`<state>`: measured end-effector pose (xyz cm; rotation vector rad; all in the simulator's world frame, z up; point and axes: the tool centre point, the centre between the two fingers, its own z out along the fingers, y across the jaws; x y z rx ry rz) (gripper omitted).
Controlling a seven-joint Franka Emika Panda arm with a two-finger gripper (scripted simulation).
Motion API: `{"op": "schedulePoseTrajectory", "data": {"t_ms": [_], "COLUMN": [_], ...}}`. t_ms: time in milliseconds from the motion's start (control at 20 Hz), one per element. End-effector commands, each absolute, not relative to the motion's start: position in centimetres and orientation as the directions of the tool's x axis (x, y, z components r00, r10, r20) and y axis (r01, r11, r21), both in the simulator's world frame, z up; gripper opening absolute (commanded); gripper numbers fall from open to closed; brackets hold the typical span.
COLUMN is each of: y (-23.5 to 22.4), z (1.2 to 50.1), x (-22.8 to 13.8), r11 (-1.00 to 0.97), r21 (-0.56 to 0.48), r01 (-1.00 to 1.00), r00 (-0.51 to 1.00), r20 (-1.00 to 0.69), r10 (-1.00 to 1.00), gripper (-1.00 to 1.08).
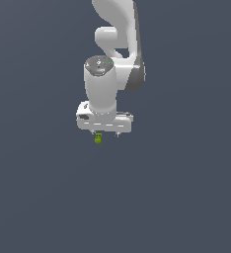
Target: Pick up the object and move it to a goal position.
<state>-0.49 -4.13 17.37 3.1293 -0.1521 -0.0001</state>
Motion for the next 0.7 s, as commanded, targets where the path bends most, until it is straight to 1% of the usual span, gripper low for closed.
{"op": "schedulePoseTrajectory", "data": {"t_ms": [0, 450, 650], "y": [-4.1, -5.6, -5.6], "z": [17.4, 19.5, 19.4], "x": [-0.5, 0.4, 0.3], "r11": [-0.995, -0.992, -0.992], "r21": [0.009, -0.012, -0.011], "r01": [-0.097, -0.124, -0.123], "r00": [0.995, 0.992, 0.992], "r20": [0.000, 0.033, 0.032], "r10": [-0.097, -0.124, -0.123], "gripper": [1.00, 1.00, 1.00]}}
